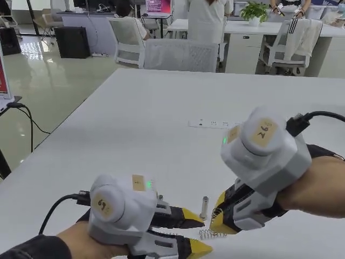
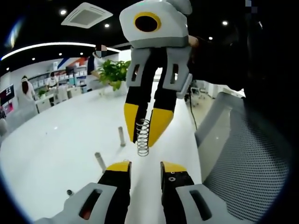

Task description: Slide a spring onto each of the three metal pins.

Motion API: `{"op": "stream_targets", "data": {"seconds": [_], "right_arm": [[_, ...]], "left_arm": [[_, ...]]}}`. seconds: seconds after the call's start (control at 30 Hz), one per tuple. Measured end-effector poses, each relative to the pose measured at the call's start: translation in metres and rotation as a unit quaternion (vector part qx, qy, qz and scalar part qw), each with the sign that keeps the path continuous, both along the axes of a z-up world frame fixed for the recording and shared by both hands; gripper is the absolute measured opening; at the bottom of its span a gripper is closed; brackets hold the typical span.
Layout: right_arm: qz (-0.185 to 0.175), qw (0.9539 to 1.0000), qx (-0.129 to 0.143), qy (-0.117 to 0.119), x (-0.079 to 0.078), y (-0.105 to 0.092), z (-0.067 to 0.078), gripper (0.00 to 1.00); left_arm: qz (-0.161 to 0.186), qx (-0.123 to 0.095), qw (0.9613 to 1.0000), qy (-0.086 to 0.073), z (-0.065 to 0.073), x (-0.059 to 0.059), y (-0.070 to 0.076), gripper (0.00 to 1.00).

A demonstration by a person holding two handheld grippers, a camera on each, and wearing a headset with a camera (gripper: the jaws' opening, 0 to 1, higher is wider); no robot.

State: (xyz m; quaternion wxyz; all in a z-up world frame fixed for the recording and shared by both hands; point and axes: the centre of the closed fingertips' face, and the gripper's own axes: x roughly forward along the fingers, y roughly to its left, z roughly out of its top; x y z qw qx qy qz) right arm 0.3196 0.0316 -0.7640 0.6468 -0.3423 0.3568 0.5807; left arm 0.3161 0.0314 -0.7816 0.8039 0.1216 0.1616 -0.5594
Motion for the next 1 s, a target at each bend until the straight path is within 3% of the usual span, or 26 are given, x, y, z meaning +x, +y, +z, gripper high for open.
{"op": "stream_targets", "data": {"seconds": [0.47, 0.67, 1.0], "right_arm": [[-0.05, 0.9987, 0.0, -0.012, 0.026, -0.033, 0.009, 0.08], [-0.066, 0.9977, 0.004, -0.015, 0.033, -0.042, 0.012, 0.08], [-0.086, 0.9961, 0.005, -0.02, 0.045, -0.054, 0.016, 0.08]], "left_arm": [[0.019, -0.011, 0.9994, 0.026, 0.0, -0.001, 0.018, 0.31], [0.031, -0.019, 0.9992, 0.017, 0.011, 0.001, 0.029, 0.35], [0.064, -0.026, 0.9975, 0.016, 0.011, -0.001, 0.051, 0.4]]}}
